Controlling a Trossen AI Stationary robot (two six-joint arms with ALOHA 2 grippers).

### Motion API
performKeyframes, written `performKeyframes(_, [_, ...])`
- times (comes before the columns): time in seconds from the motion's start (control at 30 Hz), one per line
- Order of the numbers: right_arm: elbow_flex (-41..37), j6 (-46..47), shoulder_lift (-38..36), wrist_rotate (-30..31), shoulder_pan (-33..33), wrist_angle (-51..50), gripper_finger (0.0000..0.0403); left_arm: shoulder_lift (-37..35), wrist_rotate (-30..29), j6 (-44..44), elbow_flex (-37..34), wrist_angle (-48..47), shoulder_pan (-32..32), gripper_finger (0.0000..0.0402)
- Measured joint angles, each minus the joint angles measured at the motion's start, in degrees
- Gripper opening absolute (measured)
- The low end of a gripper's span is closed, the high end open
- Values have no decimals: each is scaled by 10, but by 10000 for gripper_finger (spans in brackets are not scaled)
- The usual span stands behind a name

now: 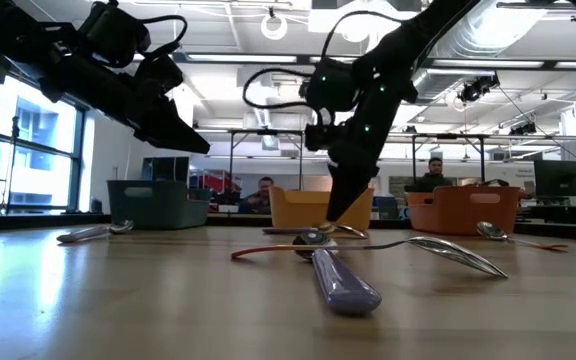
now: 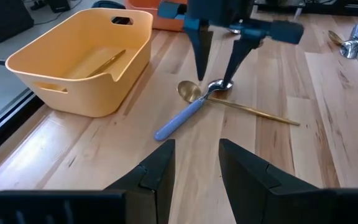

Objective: Sort silverware by color (type)
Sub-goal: Put the top right purple spoon into the orange bin

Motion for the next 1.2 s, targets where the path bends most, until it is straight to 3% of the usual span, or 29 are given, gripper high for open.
performKeyframes(0.33, [1, 0, 33, 0, -2, 20, 119, 0, 0, -4, 0, 0, 0, 115])
performKeyframes(0.67, [2, -18, 34, -1, -2, 33, 11, 0, 0, -4, 0, 0, 0, 115])
performKeyframes(1.2, [61, -39, -1, 4, 8, -50, 1, 0, 0, -4, 0, -6, -1, 115])
